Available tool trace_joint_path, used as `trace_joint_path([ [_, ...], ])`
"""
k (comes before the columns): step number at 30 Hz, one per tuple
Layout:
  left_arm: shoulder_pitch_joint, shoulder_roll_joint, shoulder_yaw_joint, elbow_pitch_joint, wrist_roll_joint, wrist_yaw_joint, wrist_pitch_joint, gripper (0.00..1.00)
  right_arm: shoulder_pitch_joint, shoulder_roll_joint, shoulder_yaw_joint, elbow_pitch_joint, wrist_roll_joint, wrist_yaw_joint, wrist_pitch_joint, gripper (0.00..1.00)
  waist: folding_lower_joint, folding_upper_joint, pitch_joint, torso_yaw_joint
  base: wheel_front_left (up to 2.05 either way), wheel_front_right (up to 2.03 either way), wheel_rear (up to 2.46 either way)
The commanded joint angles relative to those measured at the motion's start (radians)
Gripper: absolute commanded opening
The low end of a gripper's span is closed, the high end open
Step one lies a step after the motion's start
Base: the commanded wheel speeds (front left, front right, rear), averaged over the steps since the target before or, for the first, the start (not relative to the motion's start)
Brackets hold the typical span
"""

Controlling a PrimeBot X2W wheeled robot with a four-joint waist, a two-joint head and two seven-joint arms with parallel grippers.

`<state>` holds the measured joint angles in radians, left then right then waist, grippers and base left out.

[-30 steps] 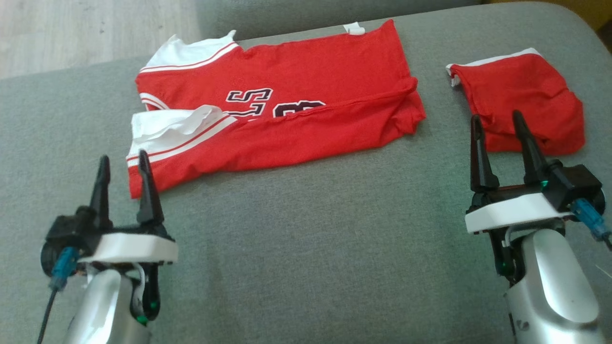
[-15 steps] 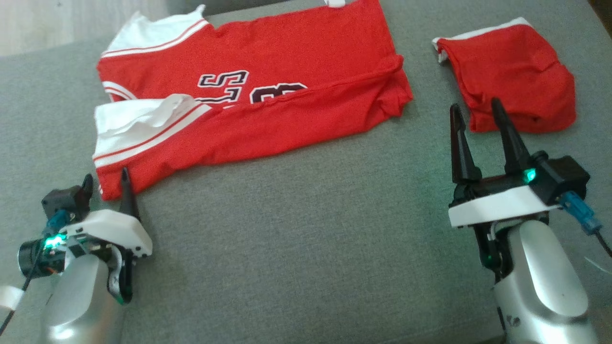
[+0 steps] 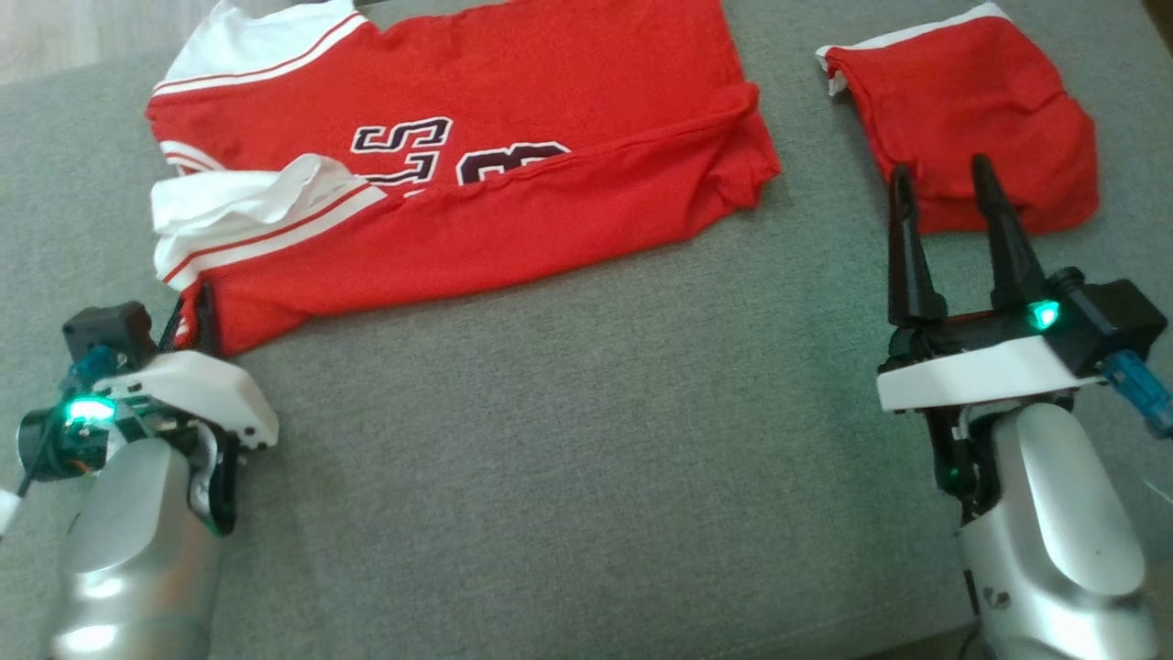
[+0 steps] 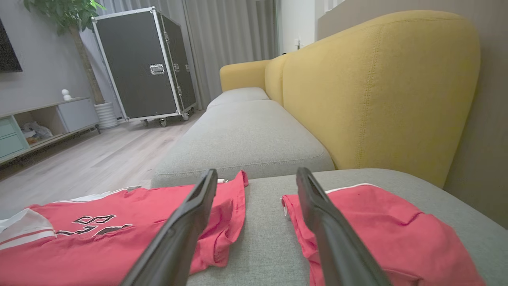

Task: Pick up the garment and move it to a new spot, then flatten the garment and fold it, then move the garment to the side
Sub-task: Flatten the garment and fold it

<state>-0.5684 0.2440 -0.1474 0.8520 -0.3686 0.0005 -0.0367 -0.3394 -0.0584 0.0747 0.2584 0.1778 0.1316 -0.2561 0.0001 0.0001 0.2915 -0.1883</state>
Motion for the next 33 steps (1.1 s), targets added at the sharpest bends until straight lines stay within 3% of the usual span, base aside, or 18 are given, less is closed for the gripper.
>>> trace_joint_path([
  [1,-0.006,0.028,0.020,-0.018,0.004,0.008,-0.036,0.00,-0.036,0.008,0.005,-0.022,-0.008,-0.001,-0.006,1.00,-0.0001,-0.0001,-0.005,0.011,0.00,0.00,0.00],
  [6,-0.043,0.019,0.005,-0.102,0.017,-0.013,-0.155,0.00,-0.084,0.008,-0.039,0.073,-0.040,-0.001,0.042,1.00,-0.0001,-0.0001,-0.014,0.042,0.00,0.00,0.00],
  [10,-0.060,0.012,-0.027,-0.176,0.047,-0.020,-0.190,0.00,-0.155,0.008,-0.050,0.169,-0.054,-0.001,0.133,1.00,-0.0001,-0.0001,-0.015,0.071,0.00,0.00,0.00],
  [21,-0.060,-0.017,-0.096,-0.298,0.074,-0.032,-0.185,0.00,-0.373,0.008,-0.058,0.514,-0.045,-0.001,0.367,1.00,-0.0001,-0.0001,0.005,0.159,0.00,0.00,0.00],
  [32,-0.058,-0.031,-0.136,-0.304,0.080,-0.040,-0.174,0.00,-0.503,0.008,-0.054,0.780,-0.124,-0.001,0.439,1.00,-0.0001,-0.0001,0.015,0.210,0.00,0.00,0.00],
  [33,-0.058,-0.029,-0.136,-0.299,0.079,-0.039,-0.173,0.00,-0.511,0.007,-0.052,0.796,-0.148,-0.001,0.437,0.22,-0.0001,-0.0001,0.013,0.210,0.00,0.00,0.00],
])
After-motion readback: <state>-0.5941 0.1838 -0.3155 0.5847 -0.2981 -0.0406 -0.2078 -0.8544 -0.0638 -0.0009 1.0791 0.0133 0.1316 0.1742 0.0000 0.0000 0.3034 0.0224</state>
